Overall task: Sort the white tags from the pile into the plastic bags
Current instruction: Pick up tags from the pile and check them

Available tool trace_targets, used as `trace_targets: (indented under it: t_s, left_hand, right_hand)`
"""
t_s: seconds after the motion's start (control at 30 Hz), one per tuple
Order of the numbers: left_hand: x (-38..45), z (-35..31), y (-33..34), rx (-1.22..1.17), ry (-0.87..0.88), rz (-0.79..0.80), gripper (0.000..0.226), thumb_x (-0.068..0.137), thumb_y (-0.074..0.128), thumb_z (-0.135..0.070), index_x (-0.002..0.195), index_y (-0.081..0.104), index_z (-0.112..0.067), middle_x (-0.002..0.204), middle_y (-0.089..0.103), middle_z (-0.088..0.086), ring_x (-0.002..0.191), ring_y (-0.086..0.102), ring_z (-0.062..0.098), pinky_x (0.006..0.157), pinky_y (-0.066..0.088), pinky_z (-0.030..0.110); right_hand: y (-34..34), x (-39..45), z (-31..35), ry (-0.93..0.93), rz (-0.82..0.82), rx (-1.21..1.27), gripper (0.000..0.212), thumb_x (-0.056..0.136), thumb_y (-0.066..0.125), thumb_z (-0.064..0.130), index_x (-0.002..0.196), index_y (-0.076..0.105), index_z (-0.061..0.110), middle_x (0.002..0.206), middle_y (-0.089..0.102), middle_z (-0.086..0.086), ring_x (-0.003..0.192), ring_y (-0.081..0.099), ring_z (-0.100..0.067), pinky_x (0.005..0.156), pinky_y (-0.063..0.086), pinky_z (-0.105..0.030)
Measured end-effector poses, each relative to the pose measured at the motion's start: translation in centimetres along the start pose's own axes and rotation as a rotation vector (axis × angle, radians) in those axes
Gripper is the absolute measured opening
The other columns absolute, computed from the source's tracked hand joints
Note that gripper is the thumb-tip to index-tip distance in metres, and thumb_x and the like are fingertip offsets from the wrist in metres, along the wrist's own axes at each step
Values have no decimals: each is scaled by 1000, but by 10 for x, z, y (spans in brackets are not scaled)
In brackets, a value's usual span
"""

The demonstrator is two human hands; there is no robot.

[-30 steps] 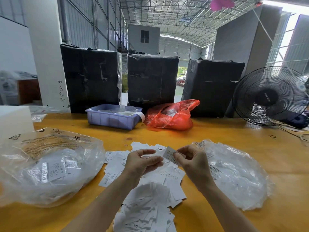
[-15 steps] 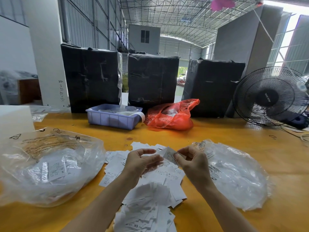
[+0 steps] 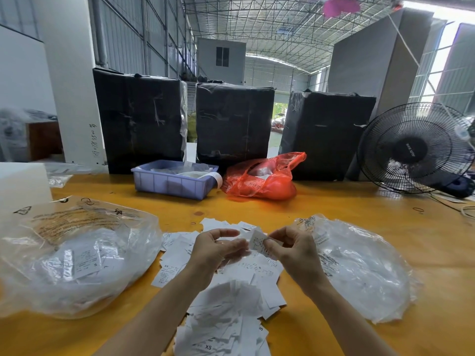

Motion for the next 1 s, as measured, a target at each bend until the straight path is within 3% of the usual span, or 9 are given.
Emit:
trace_targets:
  t_s: [0.1,0.27,0.4,0.53,0.67,0.77,0.87,1.0]
  left_hand:
    - [1,1,0,27,-1,-20,27,72,74,2,96,63,-2,77,73,17,68,72,23,55,56,25]
    - [-1,0,4,55,27,-4,30,68,77,5,94,64,-3,81,72,19,72,72,28,58,57,28]
    - [-3,1,11,83,64,-13,30,67,78,2,93,64,-5,80,73,16,71,72,23,58,55,25]
    - [-2,2,6,-30,80,-112,26,71,75,4,93,64,-4,73,73,10,67,72,19,54,54,21]
    - [-6,8,12,-69,68,-111,29,67,78,2,93,65,-2,73,73,10,66,71,20,53,53,22]
    - [-5,12,9,-171,56,-208,26,64,80,-1,86,67,-5,78,72,13,72,70,23,60,54,28]
    - [-5,17,10,-271,27,-232,32,55,82,-5,84,67,-4,81,72,15,78,69,30,59,54,31]
    - [-9,14,16,-216,9,-137,36,60,82,-6,92,67,-2,83,72,18,75,69,30,55,52,33]
  right_hand:
    - [8,-1,-6,111,152,89,9,79,71,0,76,65,5,73,66,-9,57,62,-4,54,50,-18]
    - [13,-5,-10,179,279,186,17,74,77,6,83,67,-4,63,64,-9,53,58,-13,53,47,-23]
    - [12,-5,-11,197,168,226,24,74,77,7,93,63,3,76,68,-15,62,65,-17,60,53,-25]
    - [7,-4,-11,164,16,302,11,79,72,1,87,65,2,75,69,-15,63,68,-16,58,54,-22]
    - [17,-14,-4,75,23,193,9,78,75,11,73,71,5,62,68,-12,56,63,-17,56,53,-26]
    - [22,-16,6,13,45,121,12,77,74,28,74,74,17,69,71,-5,62,64,-13,60,52,-29]
    - [34,-21,11,-9,143,95,7,77,77,20,82,73,17,74,73,0,65,66,-9,63,54,-28]
    - [34,-22,8,13,55,109,18,88,64,12,72,70,6,59,67,-8,53,62,-12,56,51,-32]
Point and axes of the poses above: each hand's wrist, its own x-axis towards the middle knuckle, its own y-axis out of the palm, z = x × y, the point moved 6 cm from there along x, towards the middle knuckle
